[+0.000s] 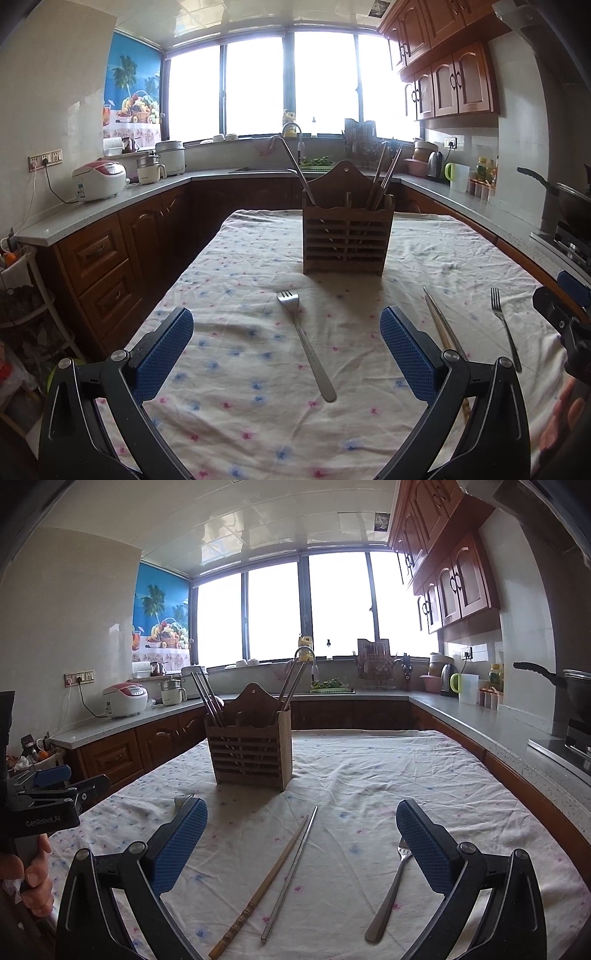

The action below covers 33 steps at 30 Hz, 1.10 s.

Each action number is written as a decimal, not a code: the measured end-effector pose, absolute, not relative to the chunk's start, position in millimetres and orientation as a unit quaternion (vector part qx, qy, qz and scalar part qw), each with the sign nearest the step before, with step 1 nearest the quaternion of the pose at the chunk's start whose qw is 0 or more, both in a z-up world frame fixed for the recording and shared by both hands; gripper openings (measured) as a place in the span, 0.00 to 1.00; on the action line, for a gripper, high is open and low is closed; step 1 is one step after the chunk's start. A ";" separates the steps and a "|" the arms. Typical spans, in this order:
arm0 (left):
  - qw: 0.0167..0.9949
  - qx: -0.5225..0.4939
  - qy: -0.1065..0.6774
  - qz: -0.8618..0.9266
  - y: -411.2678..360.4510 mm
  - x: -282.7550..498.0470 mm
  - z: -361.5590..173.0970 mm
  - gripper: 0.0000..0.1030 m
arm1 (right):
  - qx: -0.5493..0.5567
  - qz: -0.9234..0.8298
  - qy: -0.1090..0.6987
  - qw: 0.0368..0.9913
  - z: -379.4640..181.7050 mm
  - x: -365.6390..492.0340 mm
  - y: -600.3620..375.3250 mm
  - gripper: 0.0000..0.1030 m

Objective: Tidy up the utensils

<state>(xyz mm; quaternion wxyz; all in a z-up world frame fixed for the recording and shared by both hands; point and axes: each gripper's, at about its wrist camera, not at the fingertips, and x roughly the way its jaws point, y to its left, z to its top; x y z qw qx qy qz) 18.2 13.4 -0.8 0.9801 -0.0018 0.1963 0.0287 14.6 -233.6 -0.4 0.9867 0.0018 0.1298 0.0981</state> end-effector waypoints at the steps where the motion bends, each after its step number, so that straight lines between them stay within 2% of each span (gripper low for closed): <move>1: 0.980 -0.002 0.197 0.029 13.9 17.7 -0.8 1.00 | 0.002 0.098 0.130 0.987 -0.5 14.0 -233.3 1.00; 18: 0.979 0.005 0.202 0.035 10.3 11.1 -5.2 1.00 | 0.008 0.103 0.145 0.984 -9.1 10.9 -233.4 1.00; 33: 0.981 0.017 0.187 0.038 3.8 3.8 -3.7 1.00 | 0.008 0.112 0.125 0.986 -7.9 0.4 -233.0 1.00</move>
